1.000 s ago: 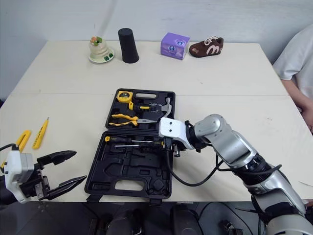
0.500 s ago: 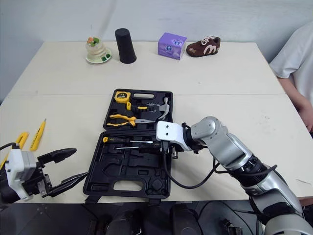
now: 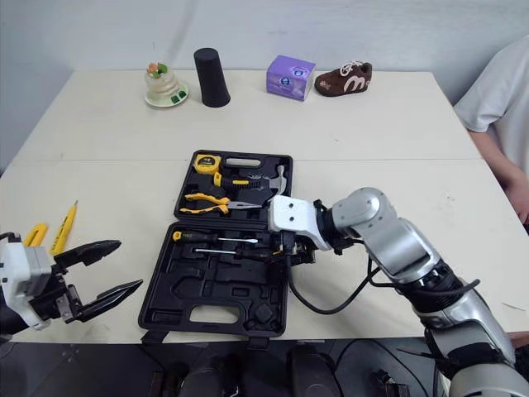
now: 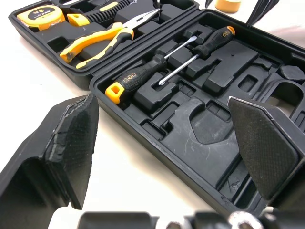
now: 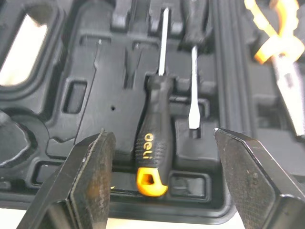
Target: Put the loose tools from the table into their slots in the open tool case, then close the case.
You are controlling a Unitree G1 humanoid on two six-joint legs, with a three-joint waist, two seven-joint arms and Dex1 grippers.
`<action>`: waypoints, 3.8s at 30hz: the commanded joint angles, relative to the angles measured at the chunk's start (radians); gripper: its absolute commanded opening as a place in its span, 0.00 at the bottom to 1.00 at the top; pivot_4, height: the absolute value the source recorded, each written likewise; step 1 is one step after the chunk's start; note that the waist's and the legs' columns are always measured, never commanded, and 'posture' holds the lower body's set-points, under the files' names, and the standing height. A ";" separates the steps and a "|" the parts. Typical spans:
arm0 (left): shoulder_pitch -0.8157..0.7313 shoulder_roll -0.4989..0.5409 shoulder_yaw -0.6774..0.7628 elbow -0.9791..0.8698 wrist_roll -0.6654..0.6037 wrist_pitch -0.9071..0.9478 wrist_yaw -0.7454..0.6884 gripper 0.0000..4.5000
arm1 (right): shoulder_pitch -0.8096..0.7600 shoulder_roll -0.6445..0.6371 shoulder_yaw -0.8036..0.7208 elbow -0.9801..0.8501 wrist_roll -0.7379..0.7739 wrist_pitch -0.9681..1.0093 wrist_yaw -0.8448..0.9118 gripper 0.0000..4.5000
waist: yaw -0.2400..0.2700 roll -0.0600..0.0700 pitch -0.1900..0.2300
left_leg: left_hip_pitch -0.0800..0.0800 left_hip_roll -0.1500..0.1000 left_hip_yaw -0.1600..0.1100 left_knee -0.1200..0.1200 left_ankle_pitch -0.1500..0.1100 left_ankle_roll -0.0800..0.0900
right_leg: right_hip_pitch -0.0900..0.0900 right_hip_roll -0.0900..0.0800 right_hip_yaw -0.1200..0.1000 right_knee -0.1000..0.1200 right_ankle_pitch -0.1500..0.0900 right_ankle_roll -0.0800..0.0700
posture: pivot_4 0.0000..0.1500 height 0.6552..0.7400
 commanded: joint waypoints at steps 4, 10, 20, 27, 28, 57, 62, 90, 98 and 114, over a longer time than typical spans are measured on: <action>-0.001 -0.006 -0.012 -0.049 -0.007 0.006 0.017 1.00 | 0.081 0.158 -0.132 0.106 0.165 -0.172 0.023 0.65 | 0.000 -0.001 -0.001 | 0.000 0.001 0.000 0.000 0.000 0.000 | 0.000 0.001 0.000 0.000 0.000 0.000 | 1.00 1.00; -0.036 0.000 -0.057 -0.063 -0.008 0.025 0.035 1.00 | 0.132 0.253 -0.068 0.304 0.064 -0.390 0.022 0.03 | 0.001 -0.001 -0.001 | 0.000 -0.001 0.000 0.002 0.000 0.000 | 0.001 0.000 0.000 0.001 0.000 0.000 | 1.00 1.00; -0.027 -0.010 -0.074 -0.062 0.009 0.011 0.040 1.00 | 0.162 0.274 0.015 0.431 -0.090 -0.414 -0.046 0.01 | 0.000 -0.003 -0.002 | 0.002 0.001 0.000 0.002 0.001 -0.001 | 0.001 0.001 0.001 0.004 0.000 0.000 | 1.00 1.00; -0.018 -0.017 -0.079 -0.059 0.016 0.003 0.043 1.00 | 0.168 0.238 0.080 0.412 -0.149 -0.297 -0.064 0.01 | 0.003 -0.005 -0.003 | 0.012 0.000 -0.002 0.002 0.000 -0.001 | 0.013 0.000 -0.001 0.002 0.000 0.000 | 1.00 1.00; -0.018 -0.018 -0.080 -0.058 0.017 0.003 0.043 1.00 | 0.164 0.236 0.091 0.414 -0.154 -0.277 -0.061 0.01 | 0.003 -0.005 -0.004 | 0.017 0.000 -0.002 0.000 0.000 -0.001 | 0.018 0.000 -0.001 0.000 0.000 0.000 | 1.00 1.00; -0.007 -0.030 0.435 0.474 0.168 -0.191 0.264 1.00 | 0.256 -0.236 -0.704 0.780 0.102 -0.796 -0.028 1.00 | 0.022 -0.002 0.000 | 0.016 0.001 0.002 -0.001 -0.011 0.000 | 0.020 0.001 0.000 -0.012 -0.001 -0.002 | 1.00 1.00; 0.001 0.036 0.538 0.782 0.228 -0.298 0.353 1.00 | 0.258 -0.358 -0.810 1.057 0.083 -0.944 -0.146 1.00 | 0.008 -0.003 0.002 | 0.017 0.001 0.006 -0.001 -0.010 0.000 | 0.017 -0.001 0.002 -0.011 -0.002 -0.001 | 1.00 1.00; 0.078 0.011 0.511 0.571 0.081 -0.117 0.354 1.00 | 0.027 -0.166 -0.864 1.414 0.163 -0.999 0.061 1.00 | -0.075 -0.004 0.003 | 0.020 0.003 0.009 -0.002 -0.009 -0.002 | 0.018 0.000 0.004 -0.004 -0.002 0.000 | 1.00 1.00; 0.044 0.043 0.357 0.226 -0.016 0.507 0.617 1.00 | 0.073 0.055 -0.686 0.879 0.290 -0.896 0.370 1.00 | -0.054 -0.003 0.004 | 0.021 0.004 0.005 0.000 -0.007 -0.002 | 0.019 0.001 0.004 -0.002 -0.002 0.000 | 1.00 1.00; -0.354 0.139 0.066 0.406 0.100 0.697 0.713 1.00 | 0.171 0.222 -0.448 0.317 0.335 -0.665 0.174 1.00 | 0.012 -0.004 0.004 | 0.017 0.002 0.002 0.002 -0.005 -0.002 | 0.015 0.000 0.001 0.002 -0.002 0.000 | 1.00 1.00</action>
